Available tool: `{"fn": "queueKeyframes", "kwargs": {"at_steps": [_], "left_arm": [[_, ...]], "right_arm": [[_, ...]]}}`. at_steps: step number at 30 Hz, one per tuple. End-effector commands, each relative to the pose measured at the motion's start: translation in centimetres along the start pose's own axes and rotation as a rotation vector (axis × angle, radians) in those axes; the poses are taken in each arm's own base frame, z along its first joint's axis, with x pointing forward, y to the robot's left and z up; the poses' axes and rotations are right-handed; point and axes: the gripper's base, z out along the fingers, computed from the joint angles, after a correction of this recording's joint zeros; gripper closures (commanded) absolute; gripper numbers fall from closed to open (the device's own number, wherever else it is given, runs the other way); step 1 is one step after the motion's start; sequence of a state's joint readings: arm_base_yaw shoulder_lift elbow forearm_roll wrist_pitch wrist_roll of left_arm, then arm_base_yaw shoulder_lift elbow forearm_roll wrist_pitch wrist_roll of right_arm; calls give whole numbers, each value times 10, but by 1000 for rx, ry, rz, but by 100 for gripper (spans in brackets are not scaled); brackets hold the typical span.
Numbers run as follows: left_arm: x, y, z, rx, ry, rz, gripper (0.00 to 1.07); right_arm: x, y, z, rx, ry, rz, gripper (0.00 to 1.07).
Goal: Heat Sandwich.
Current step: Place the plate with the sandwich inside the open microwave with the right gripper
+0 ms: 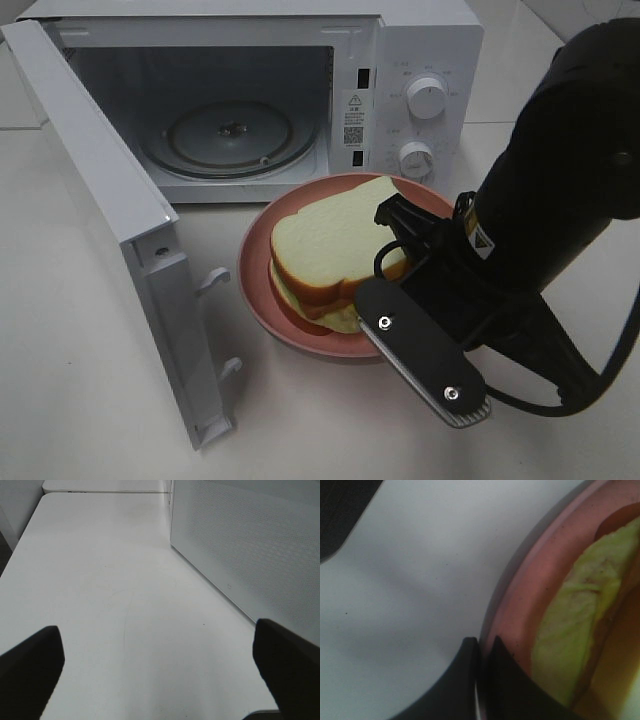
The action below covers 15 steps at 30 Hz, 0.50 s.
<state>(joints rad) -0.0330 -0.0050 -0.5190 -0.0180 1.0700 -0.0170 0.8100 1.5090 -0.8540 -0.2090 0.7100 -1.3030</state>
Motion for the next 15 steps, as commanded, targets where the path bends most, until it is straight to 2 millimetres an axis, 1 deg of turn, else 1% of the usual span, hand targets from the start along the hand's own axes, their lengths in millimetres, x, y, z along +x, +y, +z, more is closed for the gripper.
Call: {"fn": "queueKeyframes", "kwargs": {"at_steps": [1, 5, 8, 11, 12, 13, 15], "left_arm": [[2, 0, -2, 0, -14, -1, 9], [2, 0, -2, 0, -14, -1, 9], [2, 0, -2, 0, -14, -1, 9], [2, 0, -2, 0, -14, -1, 9], [2, 0, -2, 0, -14, -1, 9], [2, 0, -2, 0, -14, -1, 9], [2, 0, -2, 0, -14, -1, 9]], "right_arm": [[5, -6, -2, 66, -40, -40, 107], [12, -11, 1, 92, -44, -42, 107], [11, -15, 2, 94, -45, -40, 107], [9, -28, 3, 113, -64, -27, 107], [9, -28, 3, 113, -64, -27, 107], [7, -36, 3, 121, -76, -27, 107], [7, -42, 3, 127, -79, -30, 107]]}}
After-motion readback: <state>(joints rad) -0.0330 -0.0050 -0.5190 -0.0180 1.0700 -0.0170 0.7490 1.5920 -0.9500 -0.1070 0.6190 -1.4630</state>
